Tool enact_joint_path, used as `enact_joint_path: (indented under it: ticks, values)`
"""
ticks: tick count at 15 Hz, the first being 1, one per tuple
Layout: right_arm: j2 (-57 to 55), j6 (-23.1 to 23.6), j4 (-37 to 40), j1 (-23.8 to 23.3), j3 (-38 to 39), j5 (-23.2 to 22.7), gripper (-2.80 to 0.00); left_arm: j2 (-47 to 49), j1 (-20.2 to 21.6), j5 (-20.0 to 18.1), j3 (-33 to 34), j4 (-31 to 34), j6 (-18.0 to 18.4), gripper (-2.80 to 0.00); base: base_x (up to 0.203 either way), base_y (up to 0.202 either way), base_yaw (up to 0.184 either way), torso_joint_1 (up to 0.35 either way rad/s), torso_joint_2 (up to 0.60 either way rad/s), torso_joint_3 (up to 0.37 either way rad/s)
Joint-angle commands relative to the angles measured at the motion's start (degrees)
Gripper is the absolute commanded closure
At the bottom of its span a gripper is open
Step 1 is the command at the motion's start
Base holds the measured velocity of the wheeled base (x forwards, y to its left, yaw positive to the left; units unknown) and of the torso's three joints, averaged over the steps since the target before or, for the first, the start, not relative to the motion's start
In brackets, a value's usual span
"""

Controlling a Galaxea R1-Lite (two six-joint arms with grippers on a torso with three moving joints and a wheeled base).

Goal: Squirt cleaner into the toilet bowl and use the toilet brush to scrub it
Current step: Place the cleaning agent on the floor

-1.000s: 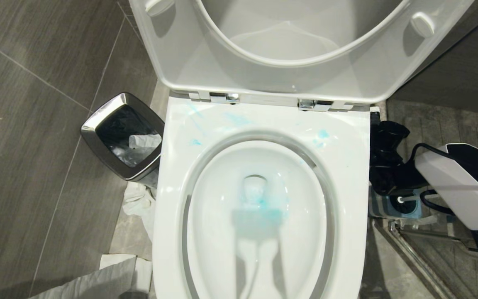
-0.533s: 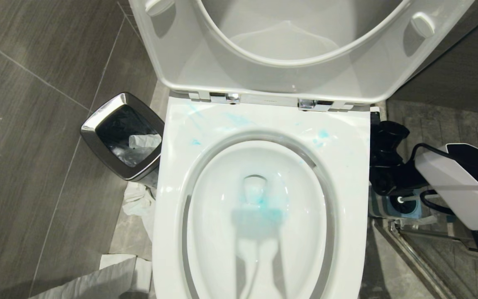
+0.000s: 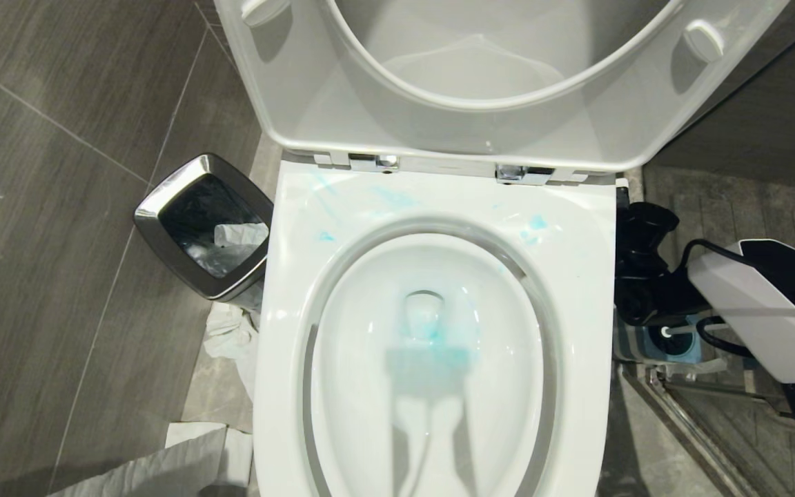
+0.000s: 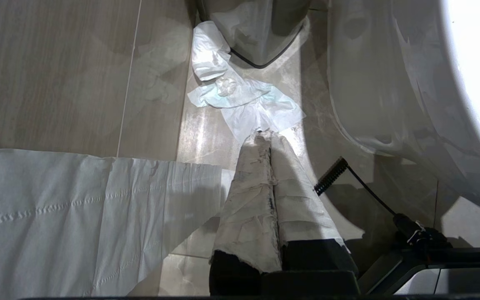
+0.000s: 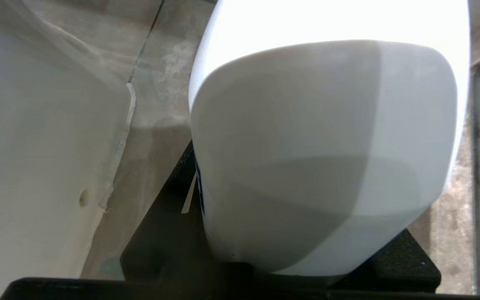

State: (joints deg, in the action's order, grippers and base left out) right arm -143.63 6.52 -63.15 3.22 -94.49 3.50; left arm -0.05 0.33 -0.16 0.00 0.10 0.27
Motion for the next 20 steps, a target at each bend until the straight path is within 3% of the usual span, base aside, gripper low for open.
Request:
enact_joint_path:
  ticks: [1,4,5,14,17,20]
  values:
    - [-0.16,0.64,-0.49,0.39,0.18,0.07,0.0,0.05,0.02,-0.02,0.09,-0.01,0.0,0.0,0.0,0.0,0.0,0.0,0.0,0.0]
    - [-0.07,0.77,-0.81,0.81,0.6,0.19,0.0,0.05,0.02,-0.02,0.09,-0.01,0.0,0.0,0.0,0.0,0.0,0.0,0.0,0.0]
    - [-0.07,0.77,-0.93,0.91,0.62,0.37,-2.8,0.05,0.02,-0.02,0.09,-0.01,0.0,0.0,0.0,0.0,0.0,0.0,0.0,0.0]
    - [2.43,1.39,-0.75,1.35,2.69,0.51,-2.8,0.05,0.02,-0.02,0.09,-0.01,0.0,0.0,0.0,0.0,0.0,0.0,0.0,0.0]
    - [6.02,1.39,-0.98,1.43,9.6,0.46,-2.8,0.05,0.02,-0.02,0.09,-0.01,0.0,0.0,0.0,0.0,0.0,0.0,0.0,0.0]
    - [12.19,1.47,-2.12,1.77,21.59,0.18,-2.8,0.05,0.02,-0.02,0.09,-0.01,0.0,0.0,0.0,0.0,0.0,0.0,0.0,0.0]
